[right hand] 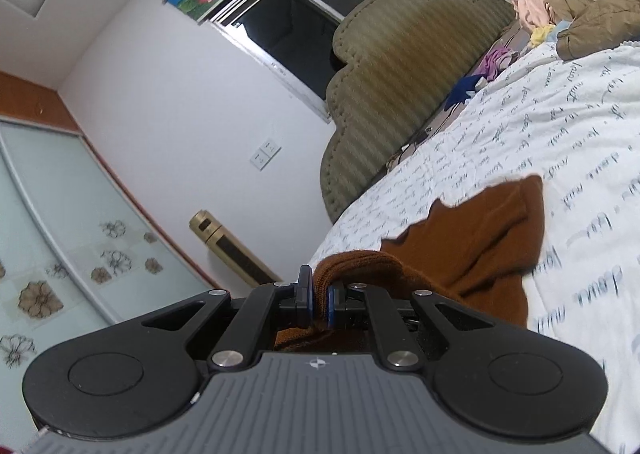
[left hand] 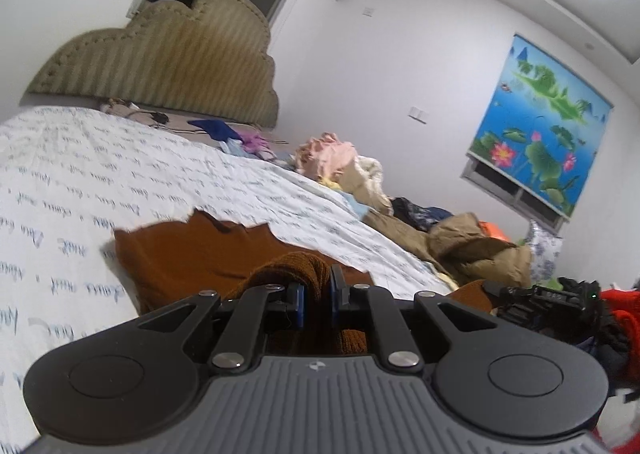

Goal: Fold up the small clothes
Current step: 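Carry the held hem further toward the collar with both grippers, then lower the hem onto the sweater body and open both grippers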

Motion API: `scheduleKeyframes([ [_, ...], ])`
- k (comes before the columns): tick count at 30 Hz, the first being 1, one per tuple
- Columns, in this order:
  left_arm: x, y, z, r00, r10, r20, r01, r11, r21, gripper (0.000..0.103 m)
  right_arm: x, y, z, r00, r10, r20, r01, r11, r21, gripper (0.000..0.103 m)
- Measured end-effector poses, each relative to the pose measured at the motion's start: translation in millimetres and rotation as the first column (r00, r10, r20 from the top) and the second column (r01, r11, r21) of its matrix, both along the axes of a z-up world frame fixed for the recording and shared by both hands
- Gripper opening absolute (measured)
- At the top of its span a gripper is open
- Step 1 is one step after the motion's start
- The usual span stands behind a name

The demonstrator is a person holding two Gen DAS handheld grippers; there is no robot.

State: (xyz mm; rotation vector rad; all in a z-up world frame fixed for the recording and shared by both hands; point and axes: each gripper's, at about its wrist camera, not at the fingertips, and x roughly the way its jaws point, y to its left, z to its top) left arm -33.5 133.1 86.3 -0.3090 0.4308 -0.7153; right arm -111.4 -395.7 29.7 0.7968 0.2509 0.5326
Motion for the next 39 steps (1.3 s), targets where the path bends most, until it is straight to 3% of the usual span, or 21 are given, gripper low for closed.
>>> scheduleKeyframes([
  [8,63.1,-22.6,5.3,0.999,0.051,-0.016,-0.050,0.996,0.068,0.011,59.8,-10.5,5.0,0.999,-0.033,-0.017,0.033,0.999,0.008,0.012],
  [18,155.5,-52.3,-11.2,0.985,0.134,-0.106,-0.118,0.982,0.151,0.012,140.2,-21.9,-15.7,0.989,-0.074,-0.130,0.078,0.997,0.027,0.012],
  [23,212.3,-62.6,-41.7,0.955,0.221,-0.197,-0.182,0.963,0.198,0.012,194.9,-20.6,-34.7,0.970,-0.093,-0.227,0.098,0.995,0.014,0.012],
  [27,255.9,-69.9,-77.7,0.908,0.281,-0.312,-0.204,0.945,0.256,0.013,238.9,-12.4,-57.2,0.932,-0.118,-0.344,0.114,0.993,-0.029,0.013],
  [31,279.2,-59.7,-101.0,0.838,0.279,-0.468,-0.233,0.960,0.156,0.014,266.1,-10.4,-79.0,0.887,-0.137,-0.441,0.138,0.990,-0.030,0.020],
  [33,283.3,-53.1,-100.1,0.824,0.257,-0.505,-0.250,0.965,0.082,0.015,275.5,-11.8,-84.6,0.877,-0.118,-0.465,0.136,0.991,0.004,0.042],
  [35,288.3,-46.5,-98.7,0.807,0.230,-0.543,-0.267,0.964,0.011,0.016,282.2,-14.3,-87.1,0.878,-0.092,-0.470,0.141,0.988,0.069,0.055],
  [37,292.9,-40.4,-99.1,0.786,0.210,-0.582,-0.289,0.956,-0.046,0.016,285.3,-16.0,-86.7,0.881,-0.088,-0.464,0.158,0.981,0.113,0.059],
  [39,294.3,-36.0,-96.8,0.772,0.231,-0.592,-0.320,0.946,-0.048,0.021,285.6,-14.5,-83.6,0.879,-0.108,-0.465,0.174,0.979,0.101,0.059],
])
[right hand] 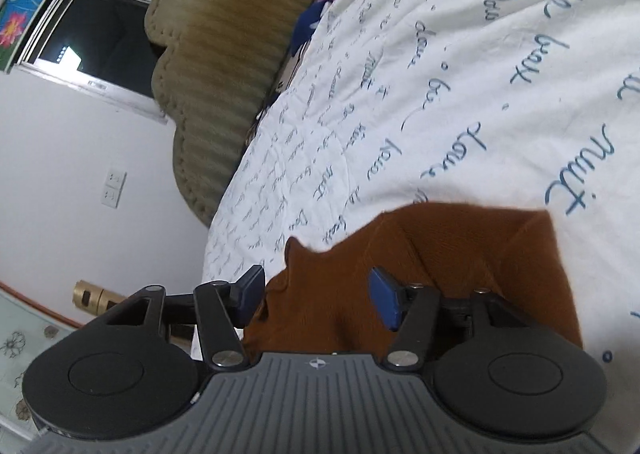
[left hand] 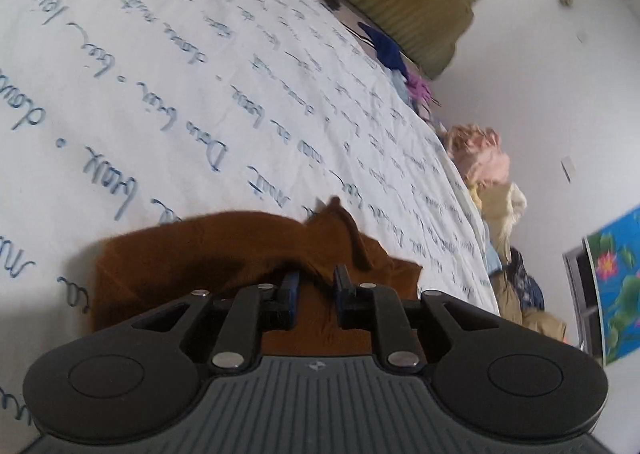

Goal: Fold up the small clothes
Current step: 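Lower the hem onto the sweater body and open both grippers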

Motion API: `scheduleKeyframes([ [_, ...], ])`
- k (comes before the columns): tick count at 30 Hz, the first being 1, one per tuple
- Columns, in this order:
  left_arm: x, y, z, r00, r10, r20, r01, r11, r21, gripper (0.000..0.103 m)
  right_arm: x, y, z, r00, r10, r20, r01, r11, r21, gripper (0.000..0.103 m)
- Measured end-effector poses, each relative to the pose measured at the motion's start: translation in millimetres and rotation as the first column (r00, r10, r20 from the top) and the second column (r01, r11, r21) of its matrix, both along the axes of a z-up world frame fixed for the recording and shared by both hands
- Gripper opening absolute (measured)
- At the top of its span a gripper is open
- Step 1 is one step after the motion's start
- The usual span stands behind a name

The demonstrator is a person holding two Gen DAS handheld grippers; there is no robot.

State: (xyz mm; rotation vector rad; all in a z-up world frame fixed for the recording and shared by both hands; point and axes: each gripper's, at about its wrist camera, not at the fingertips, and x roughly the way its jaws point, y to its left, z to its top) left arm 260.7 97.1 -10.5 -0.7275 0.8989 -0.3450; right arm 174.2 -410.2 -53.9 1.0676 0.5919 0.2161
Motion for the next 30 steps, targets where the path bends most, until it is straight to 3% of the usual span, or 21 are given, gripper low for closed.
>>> scheduleKeyframes([
  [3,-10.2,7.7,12.5,0.998,0.039,0.059,-0.043,0.997,0.063,0.024,-7.9,8.2,10.4,1.000,0.018,0.016,-0.017,0.997,-0.072,0.063],
  [7,-33.4,18.4,32.7,0.985,0.057,0.161,-0.081,0.985,0.149,0.033,-34.0,32.8,29.1,0.992,0.103,0.067,-0.081,0.961,-0.265,0.076],
  [9,-49.2,19.9,38.5,0.980,0.036,0.197,-0.078,0.975,0.210,0.042,-47.0,45.7,34.4,0.986,0.154,0.069,-0.119,0.923,-0.366,0.080],
  [12,-78.4,19.1,38.1,0.971,-0.033,0.235,-0.035,0.959,0.280,0.047,-63.0,63.0,34.2,0.975,0.222,0.032,-0.174,0.840,-0.514,0.088],
  [15,-109.6,19.0,28.2,0.966,-0.108,0.234,0.026,0.943,0.331,0.047,-85.3,67.3,33.1,0.982,0.186,0.022,-0.130,0.761,-0.636,0.088],
  [16,-118.6,19.6,24.0,0.964,-0.132,0.230,0.047,0.939,0.339,0.047,-94.3,63.7,34.3,0.986,0.159,0.040,-0.096,0.759,-0.645,0.088],
  [20,-145.6,24.7,6.6,0.960,-0.177,0.216,0.096,0.936,0.338,0.047,-125.2,37.8,34.8,0.990,0.097,0.105,-0.022,0.829,-0.560,0.088],
  [23,-156.5,25.4,-1.7,0.956,-0.199,0.217,0.114,0.930,0.351,0.047,-140.4,33.6,29.6,0.993,0.085,0.079,-0.023,0.810,-0.586,0.086],
  [25,-161.3,26.6,-5.1,0.955,-0.193,0.226,0.101,0.927,0.361,0.046,-151.4,35.6,22.8,0.992,0.111,0.064,-0.052,0.804,-0.592,0.080],
  [26,-161.9,27.0,-7.1,0.955,-0.192,0.225,0.103,0.928,0.357,0.045,-155.7,37.7,20.0,0.990,0.128,0.058,-0.069,0.803,-0.591,0.067],
  [27,-160.8,27.2,-8.6,0.956,-0.193,0.222,0.107,0.931,0.349,0.036,-159.3,40.6,17.2,0.988,0.143,0.052,-0.086,0.803,-0.590,0.044],
  [29,-159.3,25.7,-10.9,0.957,-0.206,0.206,0.130,0.934,0.333,0.011,-161.9,47.6,12.2,0.986,0.164,0.033,-0.113,0.797,-0.593,0.012],
  [30,-160.6,25.0,-10.4,0.956,-0.209,0.207,0.132,0.933,0.334,0.009,-164.3,50.2,12.2,0.986,0.161,0.036,-0.106,0.786,-0.609,0.013],
])
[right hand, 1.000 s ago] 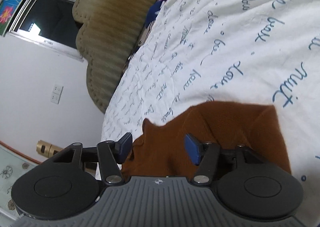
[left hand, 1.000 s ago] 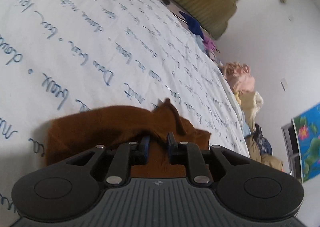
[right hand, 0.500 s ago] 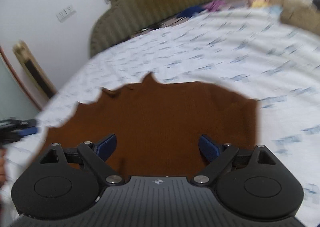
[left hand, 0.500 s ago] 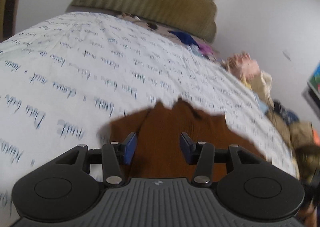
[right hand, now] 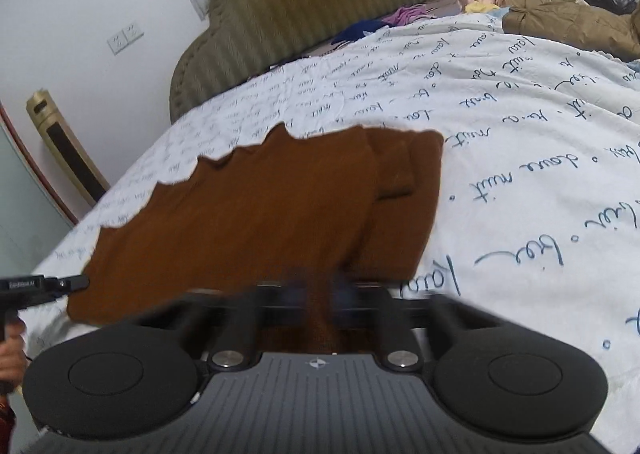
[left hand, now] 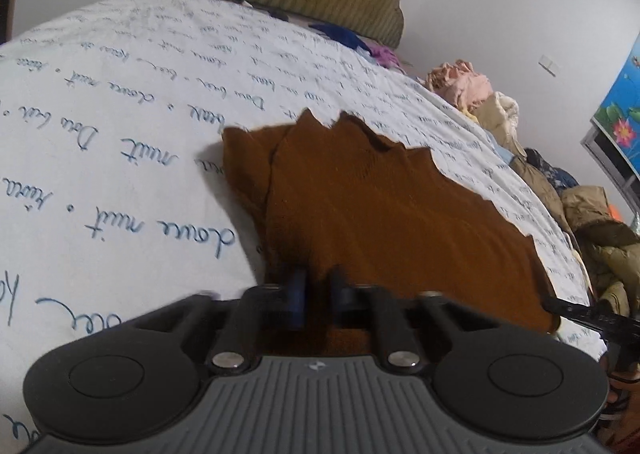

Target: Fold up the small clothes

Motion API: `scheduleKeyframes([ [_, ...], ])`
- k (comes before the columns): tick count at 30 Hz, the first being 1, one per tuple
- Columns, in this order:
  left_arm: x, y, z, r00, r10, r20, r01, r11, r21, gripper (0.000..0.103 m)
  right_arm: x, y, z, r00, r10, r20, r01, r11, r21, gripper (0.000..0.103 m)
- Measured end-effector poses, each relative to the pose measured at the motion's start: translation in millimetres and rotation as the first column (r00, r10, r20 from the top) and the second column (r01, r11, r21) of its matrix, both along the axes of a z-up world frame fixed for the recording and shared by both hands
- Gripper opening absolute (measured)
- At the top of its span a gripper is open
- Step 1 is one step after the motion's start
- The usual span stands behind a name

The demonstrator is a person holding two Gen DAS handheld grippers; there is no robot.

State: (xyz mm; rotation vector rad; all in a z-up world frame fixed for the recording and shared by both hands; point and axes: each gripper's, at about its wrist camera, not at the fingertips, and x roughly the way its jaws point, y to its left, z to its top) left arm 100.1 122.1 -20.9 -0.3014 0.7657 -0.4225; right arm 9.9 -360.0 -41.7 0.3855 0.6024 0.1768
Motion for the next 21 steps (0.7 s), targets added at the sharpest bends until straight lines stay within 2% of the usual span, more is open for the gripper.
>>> scheduleKeyframes([
  [2,-6.8,2.0,5.4,1.000,-0.001,0.018,0.001,1.000,0.000,0.006,-7.4,3.2,7.2,0.999,-0.029,0.027,0.030,0.998,-0.049,0.012],
  [5,-21.6,9.9,15.6,0.999,-0.004,0.039,0.005,1.000,-0.019,0.006,-22.0,-0.7,23.9,0.996,-0.052,0.067,0.057,0.996,-0.075,0.011],
  [7,-27.2,9.9,15.3,0.999,-0.008,0.048,0.007,0.999,0.036,0.006,-24.5,2.7,27.8,0.999,-0.019,0.048,0.026,0.990,-0.136,0.011],
  [9,-26.2,1.6,5.5,0.999,-0.017,0.028,0.013,0.991,0.132,0.007,-18.8,11.4,20.4,1.000,-0.002,-0.016,-0.002,0.974,-0.227,0.012],
  [10,-26.2,-1.6,2.0,1.000,-0.013,0.014,0.011,0.987,0.162,0.007,-17.0,14.1,17.1,0.999,-0.027,-0.030,0.018,0.965,-0.261,0.015],
  [11,-28.2,-3.4,3.4,1.000,-0.012,0.019,0.009,0.985,0.175,0.009,-18.6,14.6,17.8,0.998,-0.052,-0.017,0.046,0.960,-0.277,0.024],
  [14,-40.9,-6.1,27.5,0.992,0.020,0.124,-0.044,0.981,0.190,0.011,-31.5,16.4,34.8,0.987,-0.123,0.104,0.146,0.957,-0.252,0.049],
  [15,-43.5,-8.6,36.4,0.986,0.029,0.163,-0.060,0.979,0.194,0.016,-32.1,19.6,41.4,0.984,-0.116,0.137,0.146,0.961,-0.236,0.057],
  [16,-44.3,-13.5,45.3,0.980,0.031,0.199,-0.069,0.979,0.192,0.022,-29.0,23.8,46.1,0.983,-0.096,0.155,0.130,0.965,-0.229,0.059],
  [17,-43.4,-20.6,52.2,0.974,0.025,0.225,-0.067,0.981,0.184,0.043,-23.5,31.1,47.6,0.984,-0.070,0.164,0.107,0.967,-0.230,0.062],
  [18,-41.3,-29.4,56.7,0.970,0.022,0.244,-0.066,0.983,0.173,0.069,-16.5,37.9,46.7,0.986,-0.050,0.158,0.086,0.969,-0.233,0.066],
  [19,-39.3,-40.2,58.6,0.965,0.024,0.263,-0.069,0.984,0.164,0.079,-7.7,45.7,43.8,0.989,-0.036,0.146,0.070,0.969,-0.235,0.067],
  [21,-36.9,-65.1,55.2,0.953,0.004,0.303,-0.065,0.979,0.192,0.082,7.2,59.2,34.0,0.991,-0.028,0.130,0.059,0.970,-0.237,0.070],
])
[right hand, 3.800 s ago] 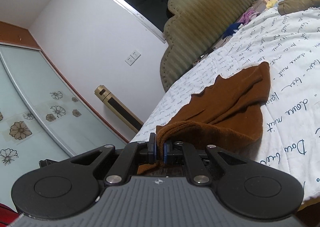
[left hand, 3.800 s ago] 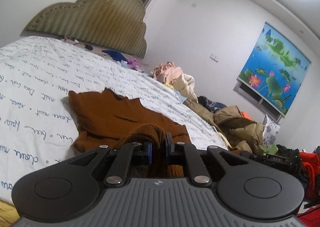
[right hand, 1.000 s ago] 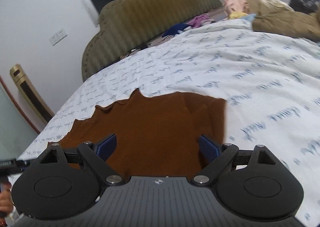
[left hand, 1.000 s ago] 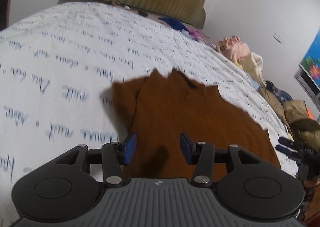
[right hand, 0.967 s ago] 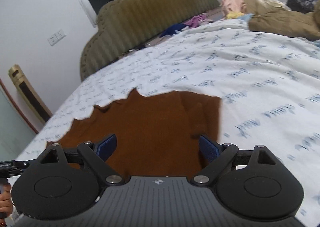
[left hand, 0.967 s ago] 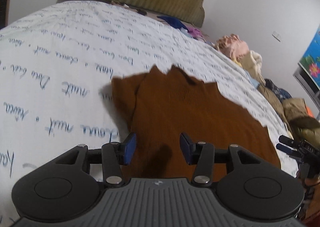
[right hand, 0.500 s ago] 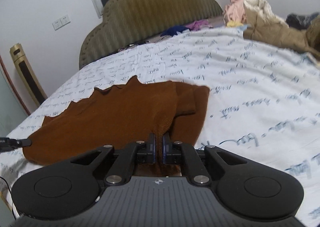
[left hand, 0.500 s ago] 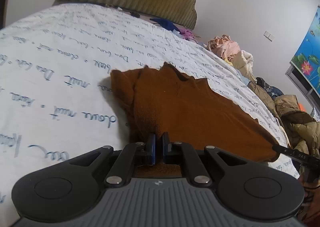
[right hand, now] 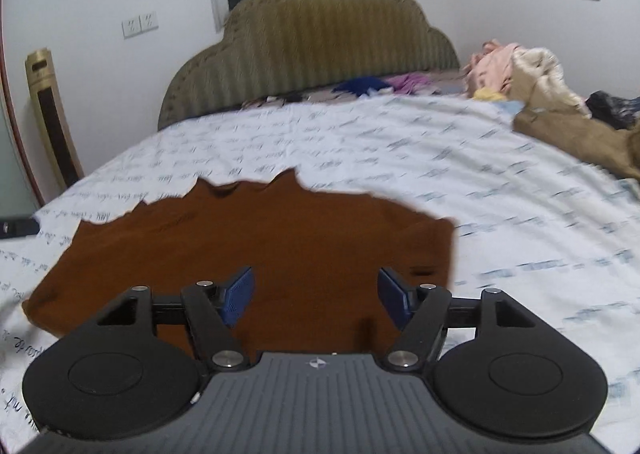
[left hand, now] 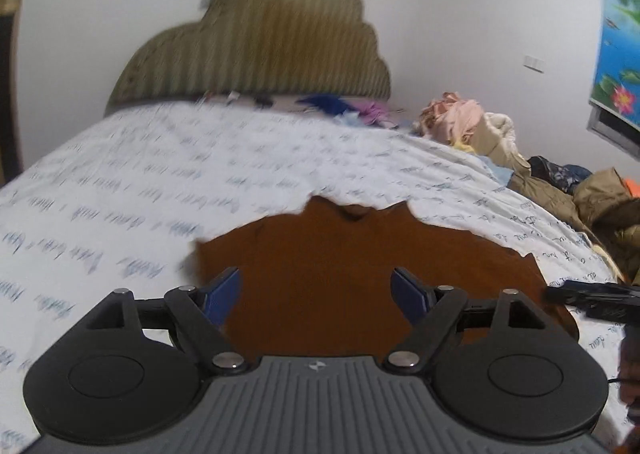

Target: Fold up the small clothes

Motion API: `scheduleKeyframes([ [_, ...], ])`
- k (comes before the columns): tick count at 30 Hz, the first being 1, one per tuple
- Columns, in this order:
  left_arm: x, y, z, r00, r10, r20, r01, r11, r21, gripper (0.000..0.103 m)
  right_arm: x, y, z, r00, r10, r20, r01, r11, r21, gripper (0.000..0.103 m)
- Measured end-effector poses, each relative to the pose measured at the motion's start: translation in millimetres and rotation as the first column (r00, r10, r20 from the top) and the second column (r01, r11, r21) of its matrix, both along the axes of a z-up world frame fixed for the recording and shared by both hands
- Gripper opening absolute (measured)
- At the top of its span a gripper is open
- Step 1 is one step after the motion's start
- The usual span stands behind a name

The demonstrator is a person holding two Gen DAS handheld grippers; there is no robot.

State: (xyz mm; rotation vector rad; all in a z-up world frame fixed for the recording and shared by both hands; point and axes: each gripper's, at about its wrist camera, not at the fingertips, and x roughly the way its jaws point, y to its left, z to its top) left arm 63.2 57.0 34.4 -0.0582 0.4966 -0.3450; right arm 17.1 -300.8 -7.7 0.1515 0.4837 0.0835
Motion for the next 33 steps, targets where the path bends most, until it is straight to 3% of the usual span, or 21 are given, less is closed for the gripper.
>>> scheduleKeyframes([
  [1,1.9,-12.4,-4.1,1.000,0.003,0.010,-0.004,0.999,0.040,0.082,4.2,5.7,-5.1,1.000,-0.008,-0.002,0.008,1.000,-0.004,0.073],
  [3,7.3,-34.1,-20.9,0.999,0.048,0.012,-0.049,0.992,0.119,0.082,13.0,13.2,-17.4,0.999,-0.044,-0.024,0.043,0.998,-0.037,0.089],
  [7,18.2,-49.2,-67.7,0.991,0.115,-0.063,-0.099,0.972,0.214,0.082,15.0,22.9,-43.4,0.995,-0.059,-0.082,0.048,0.991,-0.124,0.094],
  [9,16.2,-47.8,-83.2,0.992,0.114,-0.058,-0.100,0.973,0.209,0.084,5.9,23.8,-40.4,0.996,-0.055,-0.072,0.046,0.991,-0.124,0.096],
  [14,9.9,-59.9,-85.1,0.993,0.117,-0.014,-0.109,0.959,0.261,0.091,1.9,15.2,-25.9,0.998,-0.068,-0.020,0.067,0.997,-0.024,0.103],
  [19,6.8,-62.7,-83.6,0.992,0.122,0.002,-0.118,0.954,0.275,0.092,15.1,20.8,-51.3,0.989,-0.134,-0.063,0.127,0.987,-0.099,0.103],
  [24,6.1,-64.1,-82.9,0.992,0.124,0.008,-0.121,0.952,0.282,0.092,15.0,31.3,-50.9,0.988,-0.144,-0.052,0.134,0.977,-0.168,0.103],
  [33,5.4,-63.2,-82.3,0.993,0.121,0.012,-0.120,0.953,0.278,0.093,15.2,28.8,-52.2,0.988,-0.141,-0.059,0.131,0.980,-0.153,0.103],
])
